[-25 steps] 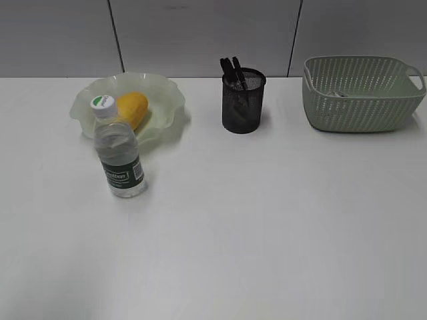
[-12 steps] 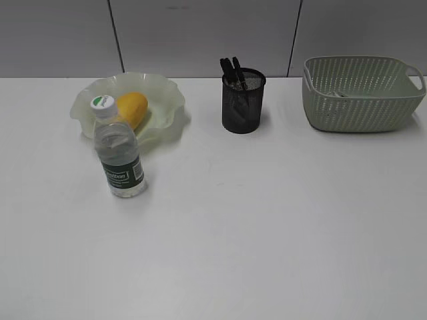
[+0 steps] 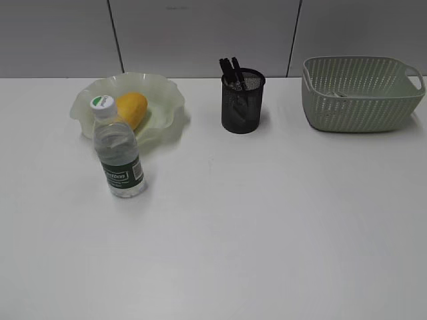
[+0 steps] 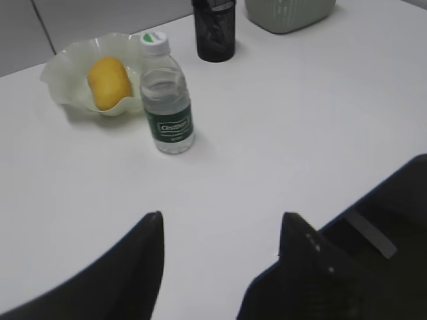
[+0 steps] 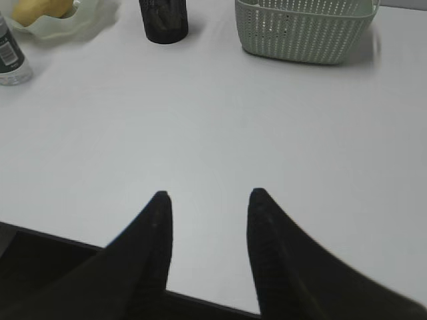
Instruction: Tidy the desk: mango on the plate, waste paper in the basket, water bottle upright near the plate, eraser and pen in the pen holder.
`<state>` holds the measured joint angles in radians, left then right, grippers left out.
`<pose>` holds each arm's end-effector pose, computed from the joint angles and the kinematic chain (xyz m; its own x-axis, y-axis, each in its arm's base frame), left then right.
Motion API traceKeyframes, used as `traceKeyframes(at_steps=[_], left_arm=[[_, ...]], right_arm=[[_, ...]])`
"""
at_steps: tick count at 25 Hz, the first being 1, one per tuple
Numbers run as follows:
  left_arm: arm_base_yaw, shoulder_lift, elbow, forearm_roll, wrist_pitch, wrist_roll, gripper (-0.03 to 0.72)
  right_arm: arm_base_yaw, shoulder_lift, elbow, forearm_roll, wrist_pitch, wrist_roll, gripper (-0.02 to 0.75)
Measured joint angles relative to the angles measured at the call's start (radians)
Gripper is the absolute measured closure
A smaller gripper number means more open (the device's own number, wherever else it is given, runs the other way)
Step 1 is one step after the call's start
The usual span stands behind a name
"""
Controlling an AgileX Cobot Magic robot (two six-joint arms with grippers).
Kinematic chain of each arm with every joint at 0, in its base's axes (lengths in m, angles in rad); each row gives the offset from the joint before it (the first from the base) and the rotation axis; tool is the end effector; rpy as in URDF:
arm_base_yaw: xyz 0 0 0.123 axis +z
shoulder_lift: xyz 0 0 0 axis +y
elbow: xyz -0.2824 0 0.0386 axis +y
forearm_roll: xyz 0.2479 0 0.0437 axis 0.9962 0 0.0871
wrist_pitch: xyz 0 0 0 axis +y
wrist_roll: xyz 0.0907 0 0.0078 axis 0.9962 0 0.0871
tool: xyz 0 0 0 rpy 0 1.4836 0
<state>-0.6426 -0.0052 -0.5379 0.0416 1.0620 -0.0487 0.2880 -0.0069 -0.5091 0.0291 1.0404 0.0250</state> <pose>-0.0063 0.0089 0.2875 -0.3508 0.2271 -0.9085 0.5627 0.8266 -0.0106 -0.0066 0.0004 0.2813 -0.4176 -0.0823 -0.9049 -0.2894 0.9561 0.0466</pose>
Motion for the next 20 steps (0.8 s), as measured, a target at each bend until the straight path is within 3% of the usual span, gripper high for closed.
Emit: traceKeyframes(at_steps=[2, 8, 10, 12, 20], left_arm=[[0.081, 0.000, 0.000, 0.000, 0.000, 0.000, 0.269], [0.409, 0.000, 0.000, 0.000, -0.001, 0.000, 0.269], [0.479, -0.001, 0.000, 0.000, -0.001, 0.000, 0.269], [0.507, -0.001, 0.000, -0.001, -0.002, 0.000, 0.269], [0.512, -0.001, 0.000, -0.004, -0.003, 0.000, 0.276]], right_arm=[[-0.038, 0.000, 0.000, 0.003, 0.000, 0.000, 0.428], [-0.194, 0.000, 0.000, 0.006, 0.000, 0.000, 0.428], [-0.210, 0.000, 0.000, 0.006, 0.000, 0.000, 0.428], [-0.211, 0.000, 0.000, 0.006, 0.000, 0.000, 0.428], [-0.211, 0.000, 0.000, 0.007, 0.000, 0.000, 0.428]])
